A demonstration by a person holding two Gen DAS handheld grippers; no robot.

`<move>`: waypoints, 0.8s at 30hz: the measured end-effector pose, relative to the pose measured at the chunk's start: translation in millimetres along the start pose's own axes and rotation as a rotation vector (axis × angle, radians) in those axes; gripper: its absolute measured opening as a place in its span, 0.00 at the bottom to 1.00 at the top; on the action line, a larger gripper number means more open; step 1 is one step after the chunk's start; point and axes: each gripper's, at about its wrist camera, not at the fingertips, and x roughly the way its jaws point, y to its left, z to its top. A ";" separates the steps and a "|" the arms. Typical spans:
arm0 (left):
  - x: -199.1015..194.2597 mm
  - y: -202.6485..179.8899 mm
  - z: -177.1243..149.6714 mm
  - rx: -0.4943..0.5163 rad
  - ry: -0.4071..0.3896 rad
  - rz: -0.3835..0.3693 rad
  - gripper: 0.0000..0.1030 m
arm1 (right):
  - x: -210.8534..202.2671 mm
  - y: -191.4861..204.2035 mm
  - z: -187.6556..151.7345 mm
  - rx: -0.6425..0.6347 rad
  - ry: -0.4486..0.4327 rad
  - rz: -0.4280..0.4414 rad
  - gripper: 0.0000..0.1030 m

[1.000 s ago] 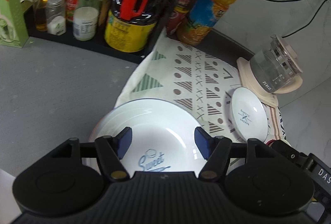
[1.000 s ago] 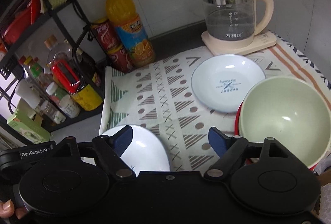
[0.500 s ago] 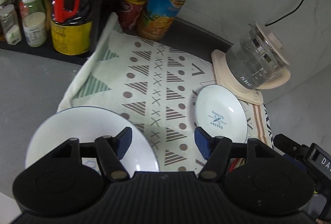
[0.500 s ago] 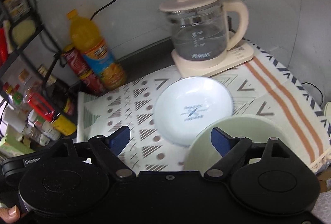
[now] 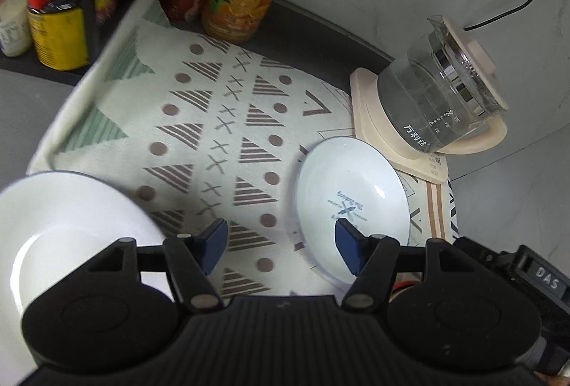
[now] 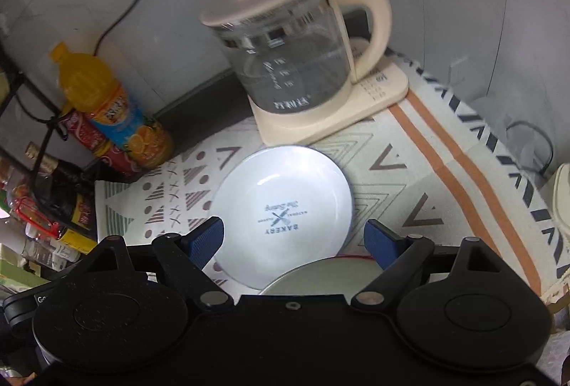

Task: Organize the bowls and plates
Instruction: 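Move the right gripper to the small white 'BAKERY' plate, grasp its rim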

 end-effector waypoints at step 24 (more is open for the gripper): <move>94.7 -1.2 -14.8 -0.260 0.115 -0.047 0.25 | 108.9 -67.6 50.9 0.075 0.317 0.043 0.33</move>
